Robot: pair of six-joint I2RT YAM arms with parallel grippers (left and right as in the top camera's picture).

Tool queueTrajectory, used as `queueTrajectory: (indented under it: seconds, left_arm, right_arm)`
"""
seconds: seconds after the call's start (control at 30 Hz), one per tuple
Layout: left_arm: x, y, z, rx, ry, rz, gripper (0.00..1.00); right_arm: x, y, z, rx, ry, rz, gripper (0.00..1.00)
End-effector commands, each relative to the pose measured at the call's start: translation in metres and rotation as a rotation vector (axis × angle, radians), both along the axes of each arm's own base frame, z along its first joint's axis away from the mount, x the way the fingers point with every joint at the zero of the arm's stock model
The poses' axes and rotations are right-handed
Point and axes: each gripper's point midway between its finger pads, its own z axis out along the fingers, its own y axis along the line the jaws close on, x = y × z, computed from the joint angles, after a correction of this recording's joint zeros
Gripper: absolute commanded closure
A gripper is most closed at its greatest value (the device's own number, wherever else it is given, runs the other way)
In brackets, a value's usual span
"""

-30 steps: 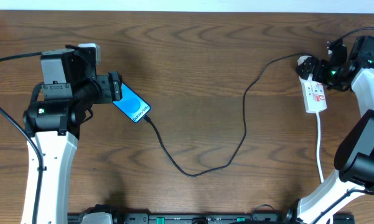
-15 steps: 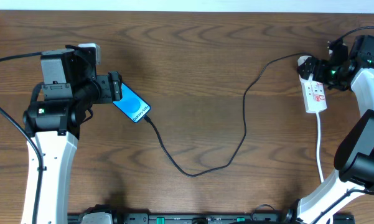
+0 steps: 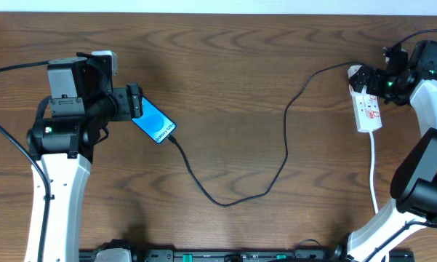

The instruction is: Plug charger to phone and switch on socket

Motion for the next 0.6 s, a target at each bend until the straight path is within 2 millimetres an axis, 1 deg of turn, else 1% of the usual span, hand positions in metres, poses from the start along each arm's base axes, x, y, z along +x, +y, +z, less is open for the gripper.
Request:
queueTrajectory:
  seconds: [0.0,0.37,0.57]
  left_arm:
    - [0.0011,0.0015,-0.0004,0.016,0.001,-0.004,0.18]
    - [0.0011,0.0015,-0.0004,0.016,0.001,-0.004,0.18]
    - [0.0012,0.0015,-0.0003,0.016,0.001,-0.004,0.18]
  right_arm:
    - [-0.0036,0.0002,-0.0034,-0.006,0.011,0.014,0.01]
    - [-0.0053,0.0007,-0.0044,-0.004,0.019,0.014,0.01]
    - [-0.0063,-0.0033,-0.0058,-0.024,0.028,0.003,0.01]
